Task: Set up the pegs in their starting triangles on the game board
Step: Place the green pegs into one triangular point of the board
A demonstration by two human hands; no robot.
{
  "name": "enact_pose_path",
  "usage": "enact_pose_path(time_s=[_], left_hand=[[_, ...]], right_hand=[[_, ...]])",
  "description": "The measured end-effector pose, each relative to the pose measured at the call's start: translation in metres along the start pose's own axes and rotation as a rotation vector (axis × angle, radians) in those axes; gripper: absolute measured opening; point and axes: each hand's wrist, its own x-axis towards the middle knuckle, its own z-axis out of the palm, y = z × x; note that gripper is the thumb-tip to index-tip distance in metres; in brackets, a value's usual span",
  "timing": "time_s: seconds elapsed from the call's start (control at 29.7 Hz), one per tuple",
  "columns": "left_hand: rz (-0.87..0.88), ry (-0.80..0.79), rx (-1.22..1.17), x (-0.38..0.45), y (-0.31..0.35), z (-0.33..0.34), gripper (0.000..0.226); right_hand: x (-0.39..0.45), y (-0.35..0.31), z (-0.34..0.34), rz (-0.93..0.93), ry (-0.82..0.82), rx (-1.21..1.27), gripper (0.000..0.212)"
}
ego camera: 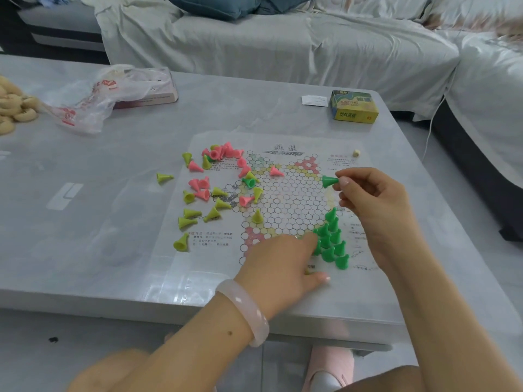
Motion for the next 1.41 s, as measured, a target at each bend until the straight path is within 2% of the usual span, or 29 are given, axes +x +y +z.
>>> enact_pose_path(time_s=[0.1, 0.2, 0.27, 0.34, 0.44, 0.61, 0.88, 1.01, 1.15, 1.28, 1.41], left_hand=[[0.045, -0.023, 0.007, 0.001, 0.004, 0.002, 0.022], [0.012, -0.020, -0.059, -0.001, -0.003, -0.008, 0.020], [-0.055, 0.057, -0.140, -0.001, -0.020, -0.023, 0.024], [-0.155, 0.199, -0.185, -0.002, -0.045, -0.040, 0.025], [-0.277, 0.311, -0.153, -0.006, -0.079, -0.054, 0.023], [-0.292, 0.185, -0.036, -0.011, -0.087, -0.045, 0.024], [-0.326, 0.095, -0.037, -0.011, -0.095, -0.044, 0.027], [-0.300, 0.131, -0.036, -0.012, -0.095, -0.045, 0.027], [-0.269, 0.210, -0.025, -0.014, -0.096, -0.048, 0.026], [-0.260, 0.245, -0.059, -0.015, -0.098, -0.050, 0.023], [-0.260, 0.243, -0.066, -0.016, -0.099, -0.050, 0.022]], right_hand=[[0.000, 0.001, -0.001, 0.003, -0.002, -0.004, 0.019], [0.001, 0.002, -0.002, 0.005, 0.004, -0.007, 0.020], [0.002, 0.002, -0.003, 0.005, 0.006, -0.018, 0.020], [0.002, 0.002, -0.003, -0.013, 0.011, -0.066, 0.023], [0.002, 0.005, -0.003, -0.065, 0.017, -0.246, 0.025], [0.001, 0.009, 0.000, -0.145, -0.053, -0.509, 0.017], [0.005, 0.011, 0.002, -0.129, -0.102, -0.624, 0.012], [0.007, 0.011, 0.000, -0.143, -0.071, -0.703, 0.008], [0.011, 0.016, 0.001, -0.117, -0.124, -0.846, 0.008], [0.010, 0.018, 0.002, -0.053, -0.196, -0.873, 0.007], [0.011, 0.019, 0.002, -0.047, -0.184, -0.877, 0.007]])
